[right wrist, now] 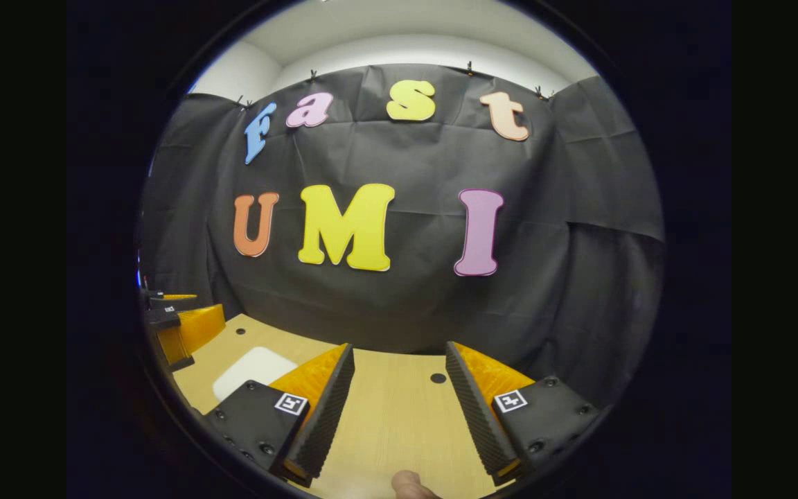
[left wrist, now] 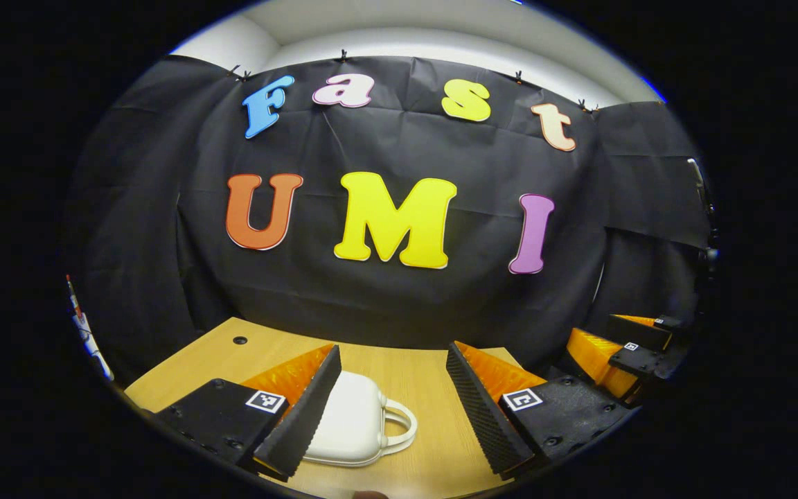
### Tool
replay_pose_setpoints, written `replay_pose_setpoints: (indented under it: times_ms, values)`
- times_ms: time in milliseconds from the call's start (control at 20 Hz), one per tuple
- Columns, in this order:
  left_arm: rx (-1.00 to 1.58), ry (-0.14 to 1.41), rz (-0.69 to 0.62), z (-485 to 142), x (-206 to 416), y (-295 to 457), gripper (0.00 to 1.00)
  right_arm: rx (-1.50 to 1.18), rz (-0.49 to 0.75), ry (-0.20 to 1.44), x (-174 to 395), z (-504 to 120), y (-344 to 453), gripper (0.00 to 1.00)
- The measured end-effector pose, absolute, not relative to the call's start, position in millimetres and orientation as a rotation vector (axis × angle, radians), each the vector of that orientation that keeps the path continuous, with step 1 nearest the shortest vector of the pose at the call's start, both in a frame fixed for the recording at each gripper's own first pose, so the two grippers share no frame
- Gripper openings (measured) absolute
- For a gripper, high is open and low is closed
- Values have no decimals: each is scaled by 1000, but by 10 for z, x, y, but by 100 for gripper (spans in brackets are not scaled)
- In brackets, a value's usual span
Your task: First open the suitcase, pack the skin care products into it, and then close the suitcase.
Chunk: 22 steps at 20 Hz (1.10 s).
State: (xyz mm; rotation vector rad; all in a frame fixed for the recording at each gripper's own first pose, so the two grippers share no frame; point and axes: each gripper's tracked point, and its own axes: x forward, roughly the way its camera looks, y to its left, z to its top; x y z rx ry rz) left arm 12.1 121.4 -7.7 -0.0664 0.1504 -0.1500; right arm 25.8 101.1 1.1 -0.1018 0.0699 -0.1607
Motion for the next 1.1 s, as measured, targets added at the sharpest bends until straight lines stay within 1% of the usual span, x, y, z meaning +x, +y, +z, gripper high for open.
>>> replay_pose_setpoints:
  times_ms: [50, 750, 1100]
  values:
    - [-47, 150, -149, -71, 149, 1251, 98, -109, -158, 76, 275, -7, 1048, 79]
    - [7, 137, -230, -60, 253, 1130, 98, -127, -164, 88, 314, 0, 1183, 79]
    - [22, 160, -225, -147, 262, 1162, 98, -130, -159, 92, 297, 1, 1186, 79]
